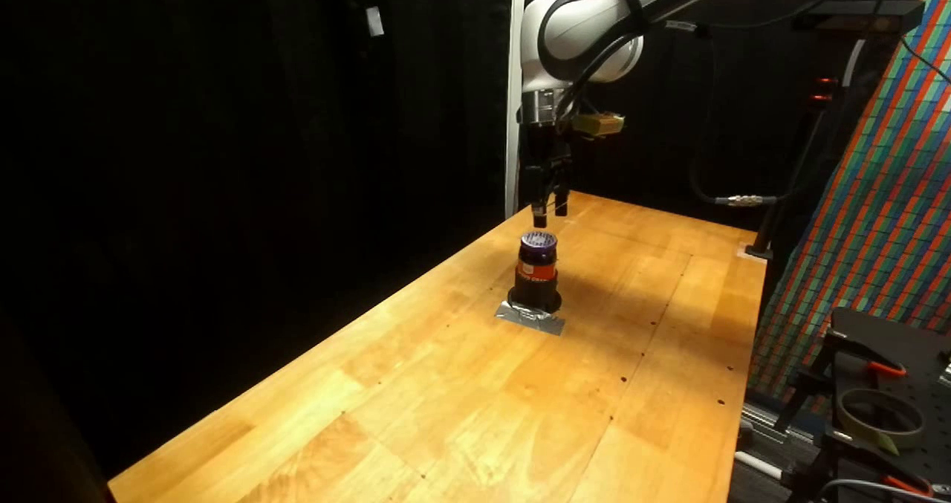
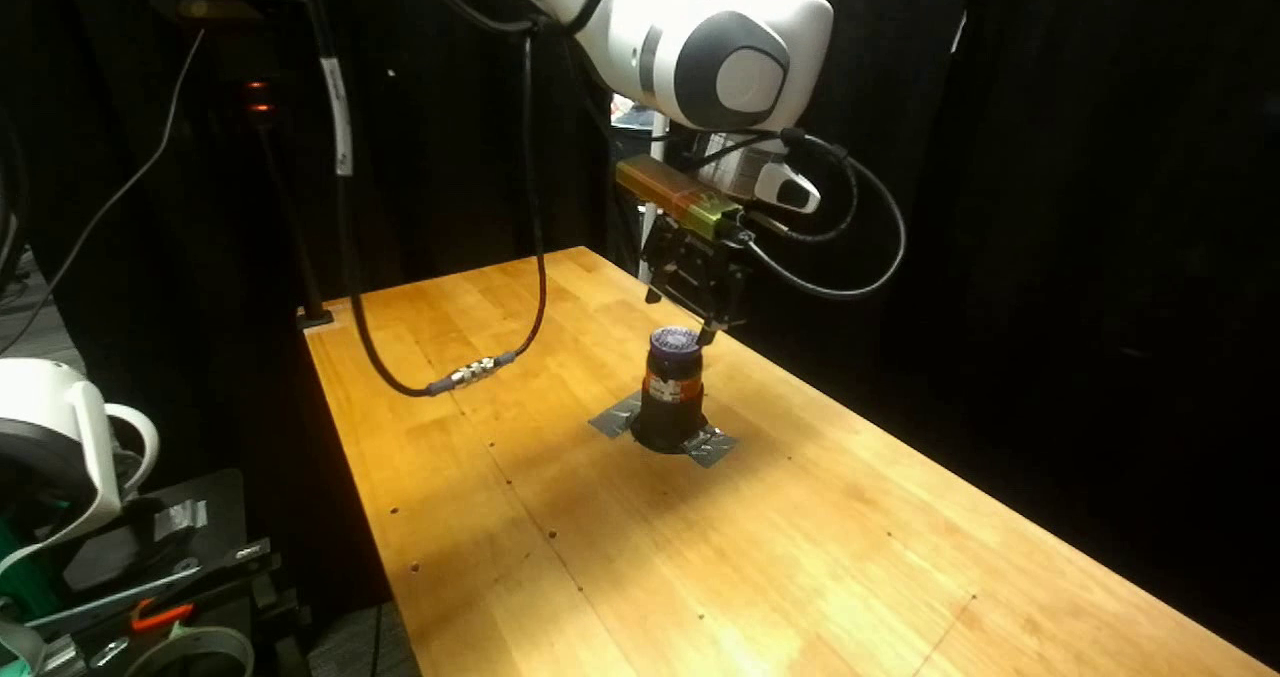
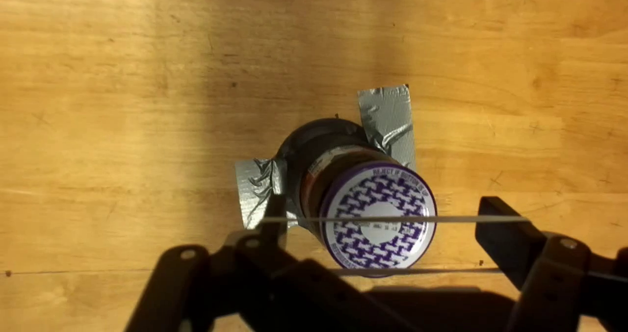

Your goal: Put the elastic around the bottle

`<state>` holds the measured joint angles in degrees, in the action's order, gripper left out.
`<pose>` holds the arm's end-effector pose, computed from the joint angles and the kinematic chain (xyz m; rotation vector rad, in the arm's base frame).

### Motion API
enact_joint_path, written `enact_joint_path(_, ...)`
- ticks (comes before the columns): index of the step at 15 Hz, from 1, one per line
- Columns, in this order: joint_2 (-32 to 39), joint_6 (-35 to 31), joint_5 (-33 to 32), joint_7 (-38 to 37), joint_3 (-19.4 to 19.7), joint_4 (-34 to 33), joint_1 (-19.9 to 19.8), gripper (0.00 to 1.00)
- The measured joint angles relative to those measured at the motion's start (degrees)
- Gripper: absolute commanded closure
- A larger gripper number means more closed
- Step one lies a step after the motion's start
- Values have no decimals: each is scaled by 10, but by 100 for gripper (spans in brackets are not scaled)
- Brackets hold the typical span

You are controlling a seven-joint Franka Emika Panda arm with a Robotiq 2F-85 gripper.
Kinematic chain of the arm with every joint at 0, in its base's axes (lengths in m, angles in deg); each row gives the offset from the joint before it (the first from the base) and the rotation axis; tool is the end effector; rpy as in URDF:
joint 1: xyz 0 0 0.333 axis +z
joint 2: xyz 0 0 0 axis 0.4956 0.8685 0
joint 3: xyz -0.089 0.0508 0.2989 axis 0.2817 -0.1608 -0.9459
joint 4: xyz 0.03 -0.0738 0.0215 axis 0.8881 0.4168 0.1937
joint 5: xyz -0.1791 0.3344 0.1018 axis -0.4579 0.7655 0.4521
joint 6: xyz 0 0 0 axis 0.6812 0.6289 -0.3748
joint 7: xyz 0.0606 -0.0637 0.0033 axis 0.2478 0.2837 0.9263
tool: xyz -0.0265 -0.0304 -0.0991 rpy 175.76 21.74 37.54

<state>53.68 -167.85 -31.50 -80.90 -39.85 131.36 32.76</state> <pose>0.6888 0.0765 0.3129 -3.0007 -0.2016 0.2545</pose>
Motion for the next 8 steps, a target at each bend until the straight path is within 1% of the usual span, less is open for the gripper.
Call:
enact_joint_path(3,43,2,-1,0,-6,-49,6,0)
enact_joint_path(8,95,15,-7,0,-6,-104,15,0)
